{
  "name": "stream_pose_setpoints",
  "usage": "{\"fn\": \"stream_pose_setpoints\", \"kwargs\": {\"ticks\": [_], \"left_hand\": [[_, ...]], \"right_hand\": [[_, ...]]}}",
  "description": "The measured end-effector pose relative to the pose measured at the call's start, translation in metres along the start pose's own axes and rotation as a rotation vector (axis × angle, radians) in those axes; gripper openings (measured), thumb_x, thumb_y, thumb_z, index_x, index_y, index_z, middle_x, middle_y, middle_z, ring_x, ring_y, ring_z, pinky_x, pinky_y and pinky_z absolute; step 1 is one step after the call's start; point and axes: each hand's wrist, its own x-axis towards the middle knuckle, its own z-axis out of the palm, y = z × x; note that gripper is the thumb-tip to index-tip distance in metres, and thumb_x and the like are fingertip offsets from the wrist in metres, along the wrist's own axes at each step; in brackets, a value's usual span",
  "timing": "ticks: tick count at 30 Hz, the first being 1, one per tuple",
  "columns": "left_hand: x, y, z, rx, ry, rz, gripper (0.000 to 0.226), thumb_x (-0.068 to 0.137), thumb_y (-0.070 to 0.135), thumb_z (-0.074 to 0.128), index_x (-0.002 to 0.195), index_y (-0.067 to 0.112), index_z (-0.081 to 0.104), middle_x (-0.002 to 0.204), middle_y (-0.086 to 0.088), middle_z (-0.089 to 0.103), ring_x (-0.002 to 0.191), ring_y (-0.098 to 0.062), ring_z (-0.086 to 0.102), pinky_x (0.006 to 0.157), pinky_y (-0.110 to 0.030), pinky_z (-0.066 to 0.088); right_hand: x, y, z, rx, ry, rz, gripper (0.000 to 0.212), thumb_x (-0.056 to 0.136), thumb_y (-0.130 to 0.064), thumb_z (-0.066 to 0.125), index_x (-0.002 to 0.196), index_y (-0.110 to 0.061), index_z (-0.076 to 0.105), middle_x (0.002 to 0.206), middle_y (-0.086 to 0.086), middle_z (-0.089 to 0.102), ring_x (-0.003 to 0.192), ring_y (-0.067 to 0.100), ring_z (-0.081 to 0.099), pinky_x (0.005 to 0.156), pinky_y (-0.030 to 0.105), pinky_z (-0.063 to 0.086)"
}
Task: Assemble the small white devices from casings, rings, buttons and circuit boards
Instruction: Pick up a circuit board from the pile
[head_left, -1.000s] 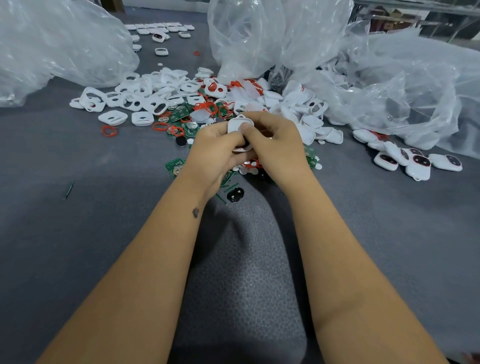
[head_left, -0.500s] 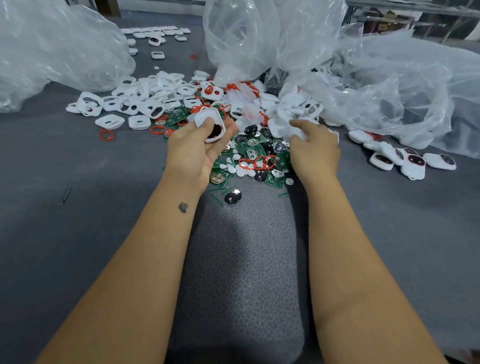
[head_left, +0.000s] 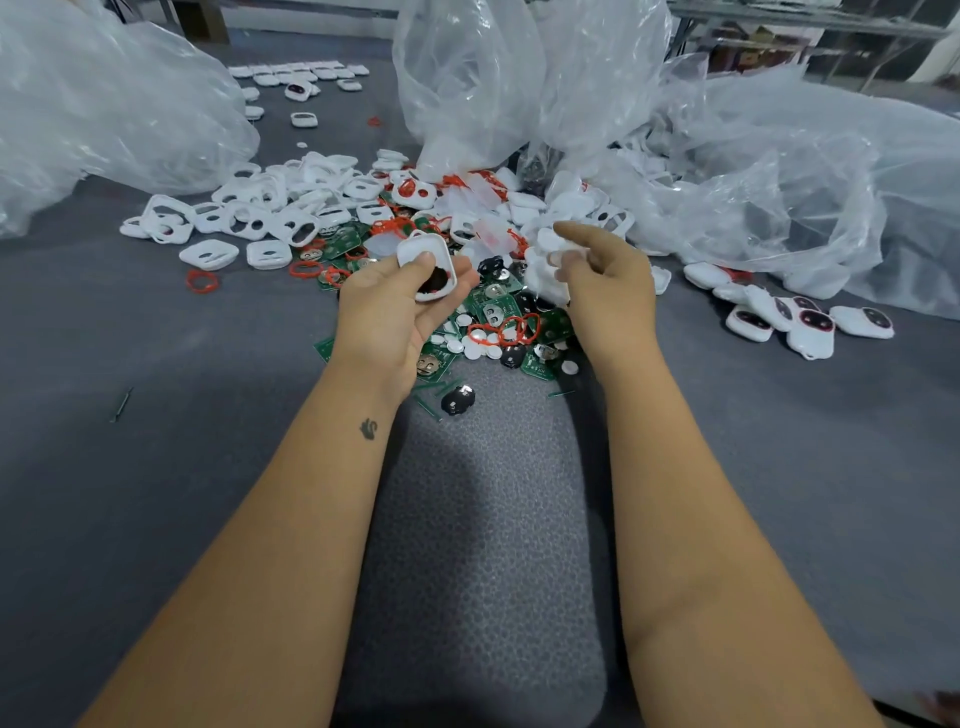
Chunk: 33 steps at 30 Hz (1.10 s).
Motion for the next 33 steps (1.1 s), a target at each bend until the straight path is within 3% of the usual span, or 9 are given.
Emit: {"fn": "stream_pose_setpoints", "kwargs": {"ticks": [3,6,8,11,18,21,25,30,33], "left_hand": [[0.0,-0.001,0.001,0.031,0.001,0.003,0.015,0.098,-0.001,0.05,0.092,-0.001,0.063,0.077,-0.015,0.074,0.08,-0.025,0.074,0.07,-0.027,0.059],[0.0,-0.001,0.0,0.062,-0.001,0.014,0.016,0.098,-0.001,0.05,0.091,-0.001,0.064,0.083,-0.017,0.073,0.081,-0.025,0.074,0.07,-0.026,0.059],[0.0,-0.002,0.001,0.087,-0.008,0.021,0.016,0.098,0.0,0.05,0.091,0.0,0.064,0.085,-0.018,0.073,0.082,-0.025,0.074,0.07,-0.026,0.058],[-0.001,-0.002,0.002,0.117,-0.018,0.026,0.017,0.098,0.0,0.05,0.09,0.001,0.065,0.081,-0.015,0.074,0.082,-0.025,0.074,0.07,-0.025,0.058],[-0.002,0.0,0.003,0.115,-0.028,0.024,0.017,0.098,0.0,0.05,0.089,0.002,0.065,0.076,-0.01,0.074,0.078,-0.023,0.074,0.07,-0.026,0.058],[-0.002,0.0,0.004,0.088,-0.021,0.018,0.016,0.098,0.002,0.051,0.089,0.001,0.065,0.076,-0.008,0.075,0.077,-0.023,0.074,0.069,-0.027,0.059],[-0.003,0.0,0.004,0.059,-0.037,-0.001,0.018,0.1,0.01,0.048,0.096,0.002,0.063,0.08,-0.008,0.075,0.077,-0.02,0.074,0.066,-0.029,0.059],[-0.004,0.001,0.004,0.099,-0.11,-0.065,0.034,0.105,0.027,0.037,0.108,0.003,0.061,0.105,-0.014,0.073,0.093,-0.026,0.072,0.069,-0.033,0.06],[-0.005,0.002,0.003,0.158,-0.129,-0.11,0.038,0.106,0.03,0.033,0.103,0.006,0.062,0.097,-0.013,0.073,0.084,-0.023,0.073,0.067,-0.032,0.06]], "right_hand": [[-0.001,-0.003,0.002,0.164,-0.039,0.063,0.036,0.093,-0.004,0.052,0.119,-0.029,0.058,0.103,0.004,0.07,0.09,0.018,0.067,0.067,0.016,0.048],[-0.001,-0.006,0.004,0.295,-0.074,0.094,0.031,0.089,-0.001,0.055,0.114,-0.018,0.051,0.089,0.002,0.075,0.085,0.016,0.071,0.074,0.022,0.051],[-0.003,-0.01,0.006,0.335,-0.104,0.098,0.023,0.088,-0.001,0.056,0.11,-0.009,0.054,0.087,0.005,0.076,0.087,0.02,0.072,0.081,0.029,0.052],[-0.006,-0.016,0.007,0.424,-0.208,0.082,0.011,0.091,0.0,0.056,0.093,-0.009,0.061,0.08,0.004,0.075,0.072,0.016,0.071,0.073,0.025,0.053],[-0.012,-0.021,0.01,0.497,-0.309,0.072,0.025,0.09,0.004,0.056,0.084,-0.015,0.07,0.069,-0.004,0.067,0.065,0.012,0.059,0.065,0.023,0.05],[-0.013,-0.022,0.011,0.478,-0.327,0.055,0.026,0.088,0.009,0.054,0.094,-0.01,0.07,0.082,0.005,0.064,0.072,0.013,0.057,0.067,0.024,0.051],[-0.014,-0.023,0.011,0.502,-0.303,0.037,0.029,0.086,0.013,0.054,0.105,-0.007,0.061,0.071,0.004,0.056,0.068,0.016,0.059,0.065,0.027,0.053],[-0.016,-0.026,0.012,0.429,-0.277,-0.061,0.035,0.085,0.013,0.057,0.114,-0.007,0.058,0.067,0.002,0.059,0.061,0.008,0.055,0.066,0.021,0.047],[-0.019,-0.028,0.015,0.325,-0.303,-0.148,0.042,0.085,0.012,0.059,0.123,-0.005,0.055,0.072,0.007,0.062,0.065,0.012,0.054,0.064,0.019,0.048]]}}
